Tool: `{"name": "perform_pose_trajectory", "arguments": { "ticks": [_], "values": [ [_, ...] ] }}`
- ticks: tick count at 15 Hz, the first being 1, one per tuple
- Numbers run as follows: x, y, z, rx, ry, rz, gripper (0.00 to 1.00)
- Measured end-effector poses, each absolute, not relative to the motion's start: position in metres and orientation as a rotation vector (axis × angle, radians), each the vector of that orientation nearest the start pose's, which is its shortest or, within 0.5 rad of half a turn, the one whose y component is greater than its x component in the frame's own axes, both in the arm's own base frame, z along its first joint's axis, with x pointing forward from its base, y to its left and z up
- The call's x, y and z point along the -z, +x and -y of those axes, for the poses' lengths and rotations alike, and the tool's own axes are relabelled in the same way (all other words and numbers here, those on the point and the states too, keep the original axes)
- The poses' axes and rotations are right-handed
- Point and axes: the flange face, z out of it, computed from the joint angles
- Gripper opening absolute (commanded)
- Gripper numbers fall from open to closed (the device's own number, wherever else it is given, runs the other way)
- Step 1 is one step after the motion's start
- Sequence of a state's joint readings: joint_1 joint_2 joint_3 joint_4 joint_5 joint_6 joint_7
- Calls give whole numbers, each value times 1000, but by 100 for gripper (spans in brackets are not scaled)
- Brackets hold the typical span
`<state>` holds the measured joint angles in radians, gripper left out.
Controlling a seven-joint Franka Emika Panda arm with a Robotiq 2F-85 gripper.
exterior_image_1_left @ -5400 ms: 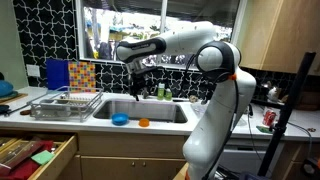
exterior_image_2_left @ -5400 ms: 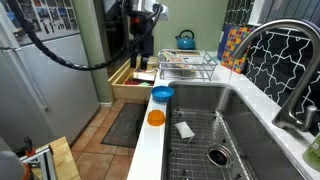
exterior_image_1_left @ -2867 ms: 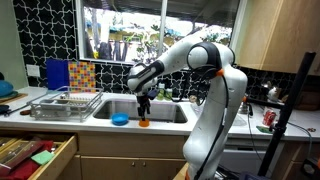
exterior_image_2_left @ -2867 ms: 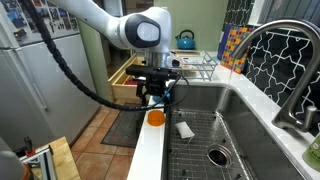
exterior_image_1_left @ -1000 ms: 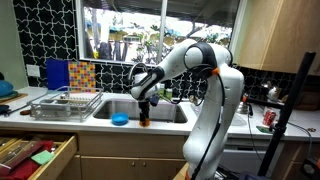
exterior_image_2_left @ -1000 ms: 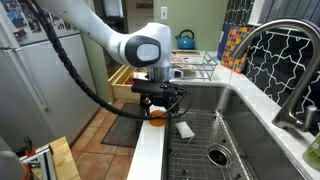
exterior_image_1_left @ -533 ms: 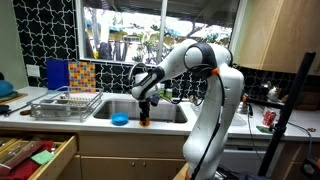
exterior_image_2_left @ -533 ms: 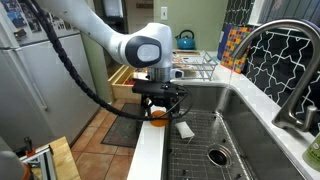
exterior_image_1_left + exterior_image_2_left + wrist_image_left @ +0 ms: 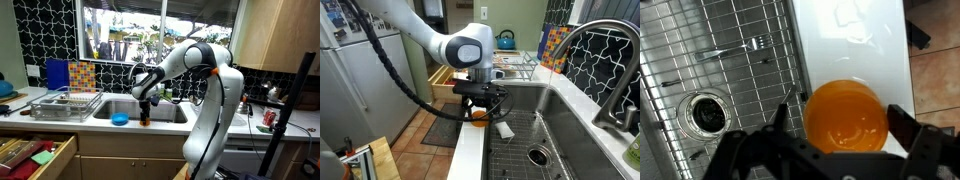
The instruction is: Place the orange bowl under the running faucet then put the bowl back on the counter
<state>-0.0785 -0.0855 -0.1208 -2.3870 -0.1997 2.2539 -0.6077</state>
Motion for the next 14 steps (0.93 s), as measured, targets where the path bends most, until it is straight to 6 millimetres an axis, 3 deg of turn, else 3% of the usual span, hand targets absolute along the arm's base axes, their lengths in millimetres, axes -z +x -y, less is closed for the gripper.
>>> {"name": "perform_pose_trajectory", "arguments": {
  "ticks": [14],
  "values": [
    [-355, 468, 104, -167, -3134, 852, 100]
  ]
}}
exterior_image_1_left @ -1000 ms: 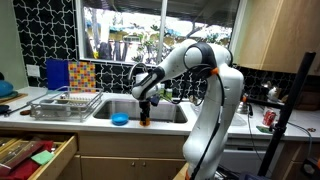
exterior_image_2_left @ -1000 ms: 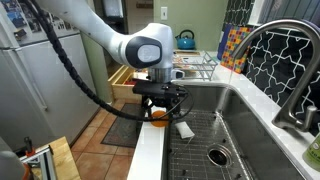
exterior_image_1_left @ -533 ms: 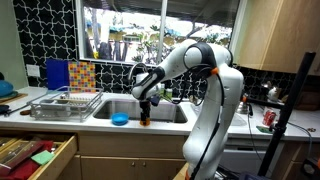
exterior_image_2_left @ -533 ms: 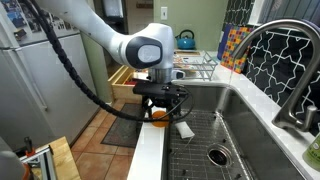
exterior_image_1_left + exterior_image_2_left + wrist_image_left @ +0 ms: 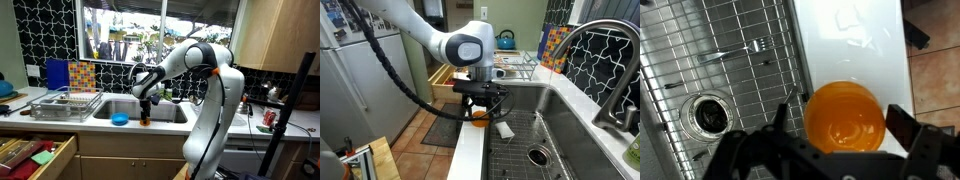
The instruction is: Place the orange bowl under the running faucet then put the bowl back on the counter
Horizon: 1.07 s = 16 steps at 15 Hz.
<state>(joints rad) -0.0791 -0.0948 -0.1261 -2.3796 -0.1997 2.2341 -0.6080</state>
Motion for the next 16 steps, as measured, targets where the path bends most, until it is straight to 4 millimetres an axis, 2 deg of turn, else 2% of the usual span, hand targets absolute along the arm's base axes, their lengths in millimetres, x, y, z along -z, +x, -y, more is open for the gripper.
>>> {"name": "perform_pose_trajectory", "arguments": {
  "ticks": [3, 5, 8, 13, 16],
  "values": [
    [-372, 465, 102, -173, -3121, 822, 100],
    [-387, 461, 101, -186, -3052, 796, 100],
    [-410, 456, 104, -274, -2978, 736, 100],
    [-411, 457, 104, -278, -2976, 730, 100],
    [-412, 464, 114, -261, -2928, 672, 100]
  ]
}}
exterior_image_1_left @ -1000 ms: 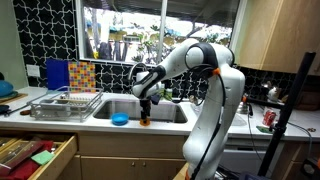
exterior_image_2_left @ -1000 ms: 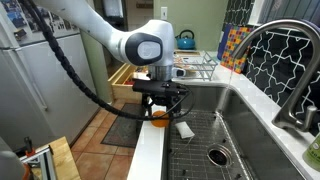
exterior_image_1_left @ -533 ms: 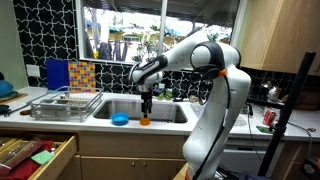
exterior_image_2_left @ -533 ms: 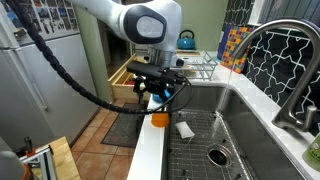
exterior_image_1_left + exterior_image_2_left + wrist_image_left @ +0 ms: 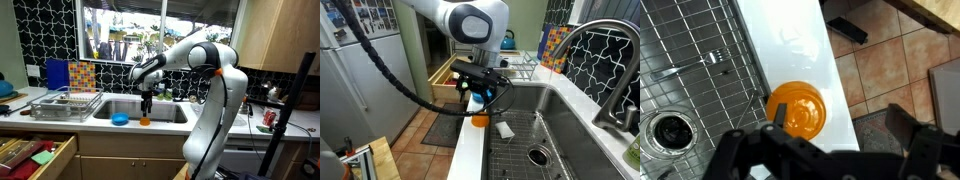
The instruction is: Place the orange bowl under the running faucet then put the bowl back on the counter
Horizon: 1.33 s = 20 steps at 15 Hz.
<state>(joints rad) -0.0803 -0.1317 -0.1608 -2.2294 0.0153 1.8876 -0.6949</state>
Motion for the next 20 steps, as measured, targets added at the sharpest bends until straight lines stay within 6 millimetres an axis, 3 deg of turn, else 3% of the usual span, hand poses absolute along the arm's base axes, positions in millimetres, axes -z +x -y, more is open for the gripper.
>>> {"name": "perform_pose_trajectory", "arguments": {
  "ticks": [8, 14, 20],
  "values": [
    [-403, 477, 185, -295, -2563, 500, 100],
    [-371, 487, 239, -226, -2301, 308, 100],
    [-329, 500, 269, -233, -2227, 160, 100]
  ]
}}
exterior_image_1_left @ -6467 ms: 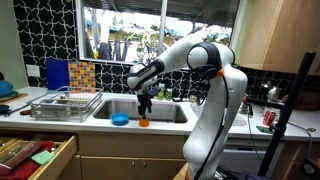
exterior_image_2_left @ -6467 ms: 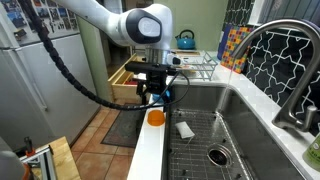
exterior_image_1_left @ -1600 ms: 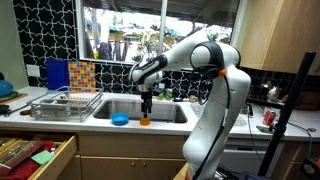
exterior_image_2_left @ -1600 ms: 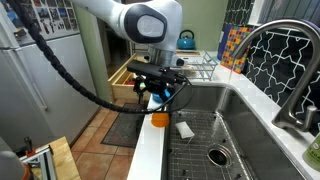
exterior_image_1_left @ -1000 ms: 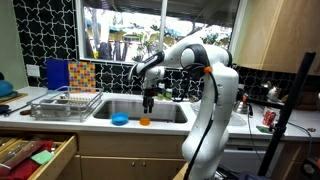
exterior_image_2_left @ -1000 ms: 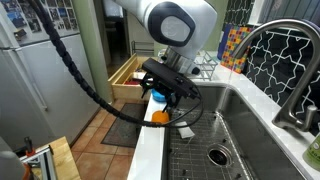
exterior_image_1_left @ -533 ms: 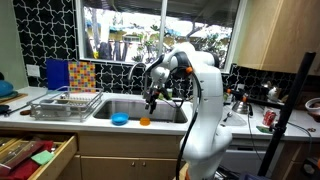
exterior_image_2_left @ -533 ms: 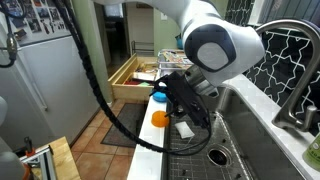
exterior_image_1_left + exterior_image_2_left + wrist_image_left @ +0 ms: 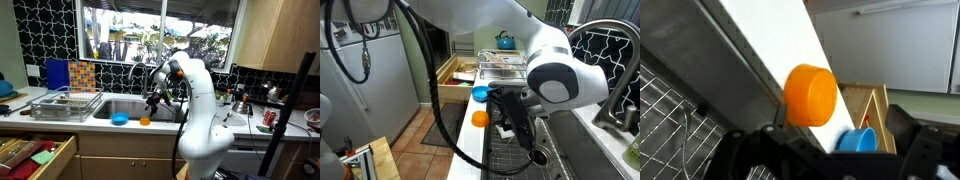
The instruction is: Place the orange bowl under the running faucet then put the bowl back on the counter
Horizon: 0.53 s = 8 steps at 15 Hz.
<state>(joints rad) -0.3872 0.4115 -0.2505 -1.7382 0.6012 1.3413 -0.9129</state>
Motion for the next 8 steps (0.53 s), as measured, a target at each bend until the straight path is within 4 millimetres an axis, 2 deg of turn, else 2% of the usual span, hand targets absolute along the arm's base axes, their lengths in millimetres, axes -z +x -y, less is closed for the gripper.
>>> {"name": "perform_pose_trajectory", "arguments": {
  "ticks": [3, 8],
  "values": [
    [-311, 509, 273, -263, -2204, 130, 100],
    [-294, 521, 270, -348, -2134, 119, 100]
  ]
}}
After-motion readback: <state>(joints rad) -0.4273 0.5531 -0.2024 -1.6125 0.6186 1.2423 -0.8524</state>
